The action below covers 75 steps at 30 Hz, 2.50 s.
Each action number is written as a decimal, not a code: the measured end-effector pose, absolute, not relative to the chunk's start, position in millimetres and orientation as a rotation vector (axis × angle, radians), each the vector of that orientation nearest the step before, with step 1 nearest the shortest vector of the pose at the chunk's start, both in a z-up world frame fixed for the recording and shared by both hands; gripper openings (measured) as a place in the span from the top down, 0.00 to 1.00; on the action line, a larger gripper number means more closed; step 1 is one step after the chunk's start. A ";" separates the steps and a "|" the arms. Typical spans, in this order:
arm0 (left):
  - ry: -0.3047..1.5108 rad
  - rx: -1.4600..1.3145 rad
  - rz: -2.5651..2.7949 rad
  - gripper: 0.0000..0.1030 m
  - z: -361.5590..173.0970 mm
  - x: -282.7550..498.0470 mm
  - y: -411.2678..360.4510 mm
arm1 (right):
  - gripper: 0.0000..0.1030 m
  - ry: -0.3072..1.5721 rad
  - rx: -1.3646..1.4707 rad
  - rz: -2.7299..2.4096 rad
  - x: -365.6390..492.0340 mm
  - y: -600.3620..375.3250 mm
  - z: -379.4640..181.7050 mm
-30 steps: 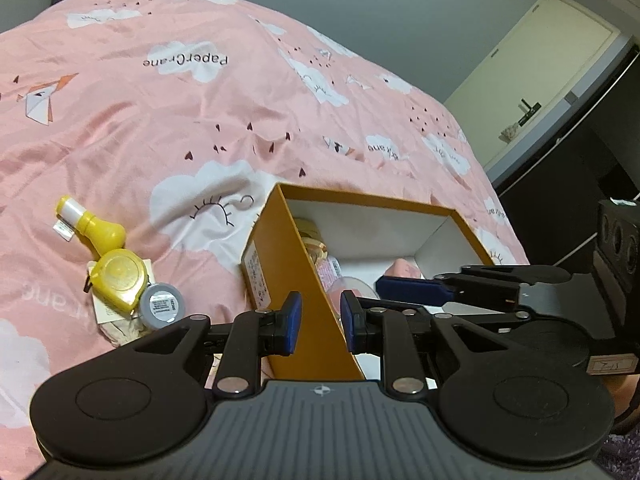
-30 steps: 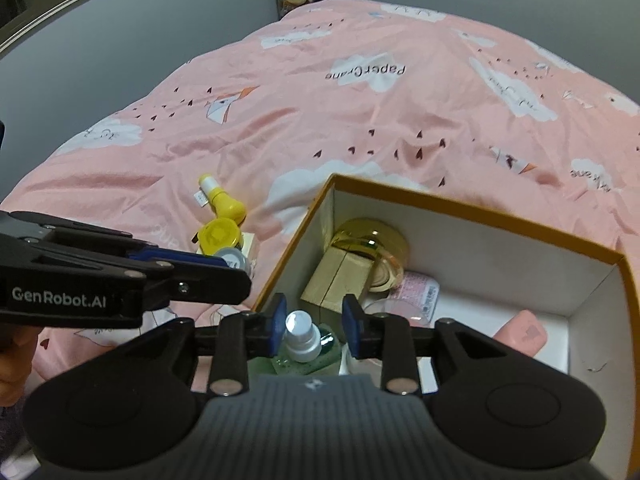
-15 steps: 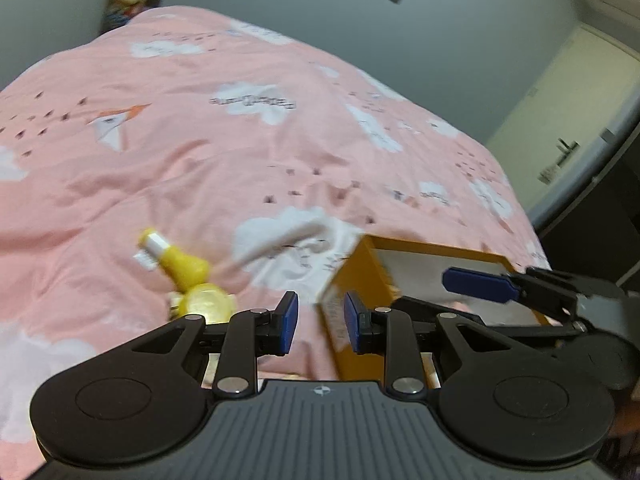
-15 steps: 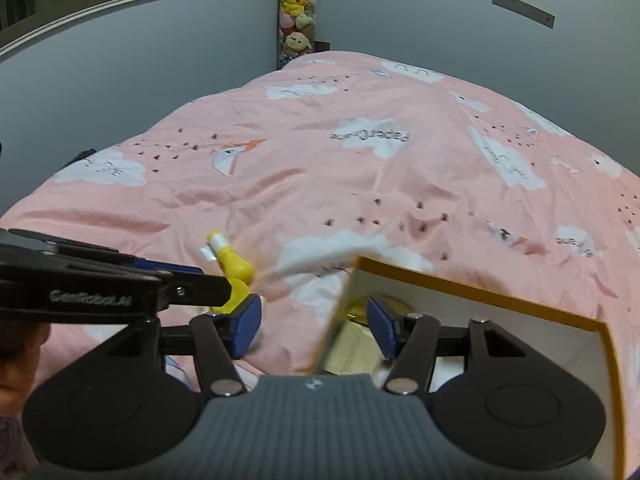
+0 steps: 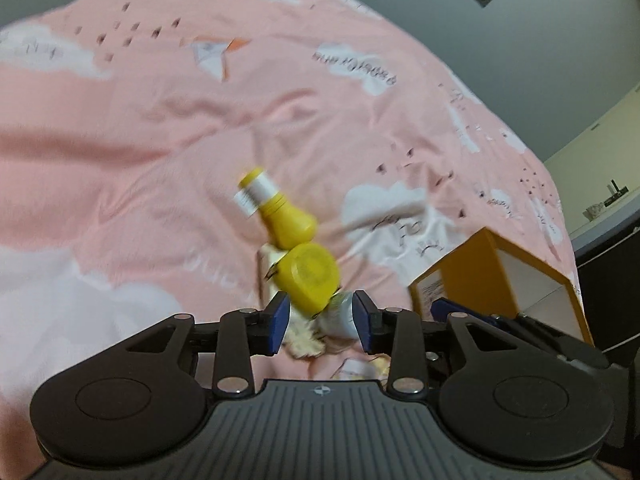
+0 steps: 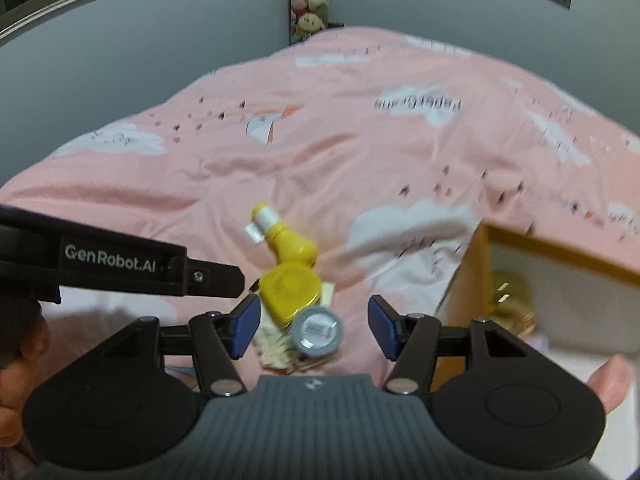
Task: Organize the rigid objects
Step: 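Grasp the round silver tin with the right gripper while the left grasps the yellow tape measure, then lift the silver tin with the right gripper while the left lifts the tape measure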
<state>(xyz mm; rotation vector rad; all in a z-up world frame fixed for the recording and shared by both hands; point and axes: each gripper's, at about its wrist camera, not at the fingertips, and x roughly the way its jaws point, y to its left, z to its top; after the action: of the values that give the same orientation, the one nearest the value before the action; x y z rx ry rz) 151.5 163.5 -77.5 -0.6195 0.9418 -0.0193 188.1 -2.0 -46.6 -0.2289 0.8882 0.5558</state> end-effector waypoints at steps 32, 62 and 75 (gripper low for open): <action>0.875 -0.716 0.055 0.36 -136.9 179.2 168.0 | 0.61 0.897 -0.220 0.364 212.8 13.8 -116.9; 0.884 -0.798 0.049 0.67 -146.6 175.6 173.1 | 0.61 0.911 -0.185 0.461 221.6 17.7 -117.2; 0.924 -0.735 0.091 0.79 -120.5 137.6 176.5 | 0.61 0.935 -0.197 0.509 201.4 17.4 -112.7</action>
<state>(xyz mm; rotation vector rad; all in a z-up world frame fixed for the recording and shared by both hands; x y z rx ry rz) 137.6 176.5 -120.5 -0.7354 0.9242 0.0915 201.4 17.4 -112.7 -0.1967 0.9347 0.5093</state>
